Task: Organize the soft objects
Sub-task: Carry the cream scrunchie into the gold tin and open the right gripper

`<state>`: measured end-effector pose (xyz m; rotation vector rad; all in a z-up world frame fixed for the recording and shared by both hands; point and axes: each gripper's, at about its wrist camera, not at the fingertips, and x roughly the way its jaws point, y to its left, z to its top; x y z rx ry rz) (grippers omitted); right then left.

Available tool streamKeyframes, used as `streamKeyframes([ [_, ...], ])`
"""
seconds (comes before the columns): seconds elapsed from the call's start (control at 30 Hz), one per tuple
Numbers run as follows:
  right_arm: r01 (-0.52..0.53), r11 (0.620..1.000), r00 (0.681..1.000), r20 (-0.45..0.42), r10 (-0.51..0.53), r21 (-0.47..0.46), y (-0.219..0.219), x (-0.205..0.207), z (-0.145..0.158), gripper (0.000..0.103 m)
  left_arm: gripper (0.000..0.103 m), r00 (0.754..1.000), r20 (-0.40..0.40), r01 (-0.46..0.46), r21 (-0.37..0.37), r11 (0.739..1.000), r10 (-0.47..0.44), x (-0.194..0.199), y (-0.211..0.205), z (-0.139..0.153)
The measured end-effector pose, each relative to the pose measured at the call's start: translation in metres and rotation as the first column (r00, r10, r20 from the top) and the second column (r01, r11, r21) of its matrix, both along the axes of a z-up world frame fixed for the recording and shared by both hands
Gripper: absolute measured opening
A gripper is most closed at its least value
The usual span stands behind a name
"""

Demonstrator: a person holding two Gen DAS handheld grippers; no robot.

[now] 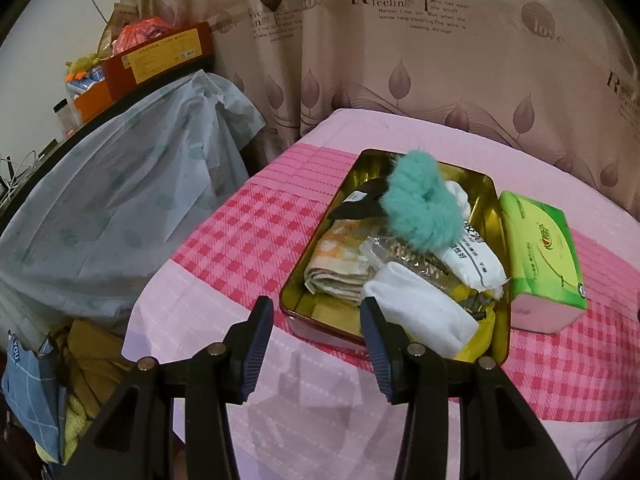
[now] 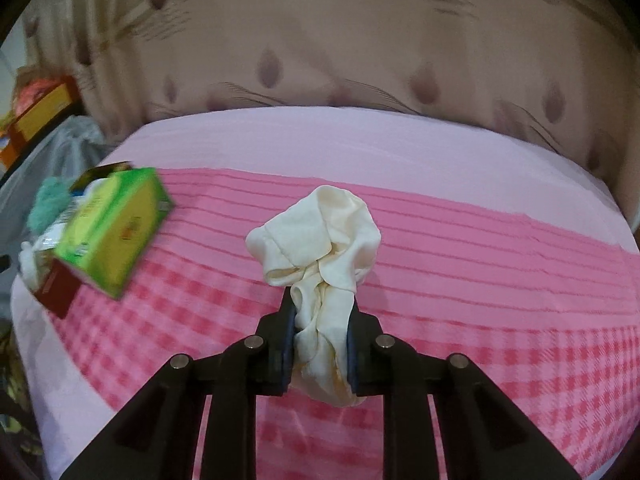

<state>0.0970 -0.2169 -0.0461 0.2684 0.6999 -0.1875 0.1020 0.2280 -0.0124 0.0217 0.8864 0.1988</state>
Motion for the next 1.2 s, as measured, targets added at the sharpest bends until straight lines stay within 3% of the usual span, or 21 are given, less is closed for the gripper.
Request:
streamKeyframes([
  [0.23,-0.163,0.986,0.985,0.049,0.164,-0.02,0.066,0.029,0.037,0.019,0.046,1.0,0.01,-0.028,-0.002,1.0,0.028,0.001,0.003,0.004],
  [0.4,-0.306,0.951,0.948,0.076,0.309,-0.046,0.129,0.057,0.063,0.019,0.046,0.998,0.011,-0.066,-0.035,0.997,0.066,0.002,0.014,0.005],
  [0.63,-0.433,0.899,0.895,0.083,0.437,-0.071,0.201,0.102,0.086,0.019,0.046,0.992,0.016,-0.122,-0.053,0.991,0.123,0.001,0.027,0.006],
  [0.77,-0.458,0.888,0.885,0.063,0.46,-0.052,0.224,0.134,0.088,0.019,0.046,0.991,0.027,-0.133,-0.046,0.99,0.134,0.0,0.029,0.007],
  [1.07,-0.422,0.906,0.906,-0.044,0.42,-0.042,0.24,0.198,0.064,0.023,0.047,0.991,0.048,-0.124,-0.041,0.991,0.126,0.0,0.028,0.009],
  [1.2,-0.416,0.907,0.909,-0.058,0.413,-0.058,0.243,0.208,0.061,0.037,0.053,0.993,0.058,-0.105,-0.023,0.994,0.106,0.001,0.024,0.009],
])
